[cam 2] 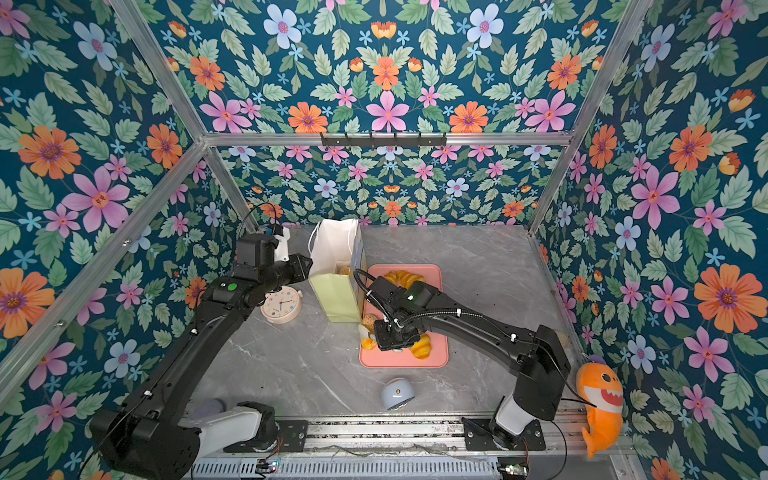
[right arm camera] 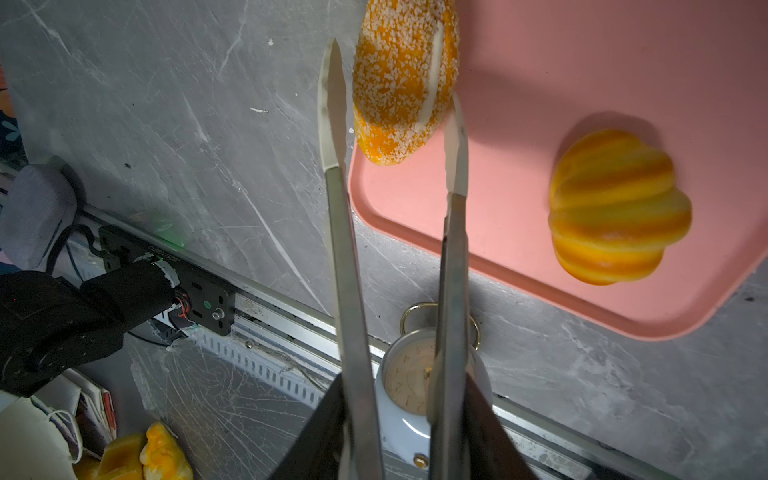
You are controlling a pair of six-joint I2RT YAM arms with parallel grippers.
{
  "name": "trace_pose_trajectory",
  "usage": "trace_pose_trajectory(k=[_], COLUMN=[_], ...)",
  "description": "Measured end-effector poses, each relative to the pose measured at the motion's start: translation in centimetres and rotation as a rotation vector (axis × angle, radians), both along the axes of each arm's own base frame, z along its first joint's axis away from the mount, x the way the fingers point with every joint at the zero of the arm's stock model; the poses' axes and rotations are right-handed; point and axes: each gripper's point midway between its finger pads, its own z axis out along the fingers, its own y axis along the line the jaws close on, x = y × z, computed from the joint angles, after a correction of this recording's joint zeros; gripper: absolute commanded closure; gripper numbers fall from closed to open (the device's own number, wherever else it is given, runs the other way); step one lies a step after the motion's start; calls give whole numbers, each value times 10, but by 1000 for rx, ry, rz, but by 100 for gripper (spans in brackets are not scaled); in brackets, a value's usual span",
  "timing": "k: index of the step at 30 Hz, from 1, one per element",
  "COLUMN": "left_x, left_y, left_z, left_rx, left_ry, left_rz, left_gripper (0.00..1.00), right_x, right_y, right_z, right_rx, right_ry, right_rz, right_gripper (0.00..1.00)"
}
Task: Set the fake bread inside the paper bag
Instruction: 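Lower the open tongs around the orange sugar-coated bun with the right gripper, then pinch the orange bun with the tongs and lift it off the tray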
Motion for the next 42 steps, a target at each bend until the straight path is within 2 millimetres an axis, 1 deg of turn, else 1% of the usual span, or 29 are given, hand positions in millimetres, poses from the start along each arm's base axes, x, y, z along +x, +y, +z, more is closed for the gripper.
trace_pose_trajectory(k=[3, 10, 14, 22, 27, 31, 36, 42], left_x=[0, -1, -1, -1, -1, -1, -1, 0], left_y=[0, 0, 0, 0, -1, -1, -2, -5], left_z=[0, 1, 1, 2, 2, 3, 10, 25], left_rx=[0, -1, -1, -2, -4, -5, -13, -30], left_ry=[0, -3, -4, -4, -4, -8, -22, -50], left_rz=[0, -1, -1, -1, -4, -4, -10, -23], left_gripper=[70, 70, 70, 70, 70, 69, 63, 55], right_x=[0, 2, 1, -1, -2, 0, 1, 5], right_y=[1, 1, -1, -14, -29, -43, -57, -71], right_z=[1, 5, 13, 37, 57, 78, 105, 136], right_rx=[2, 8, 13, 24, 14, 13, 36, 69], right_ry=[-1, -12, -24, -76, -126, -178, -234, -298], right_rz=[0, 4, 13, 8, 2, -14, -38, -53], right_gripper=[68, 69, 69, 69, 69, 69, 69, 69])
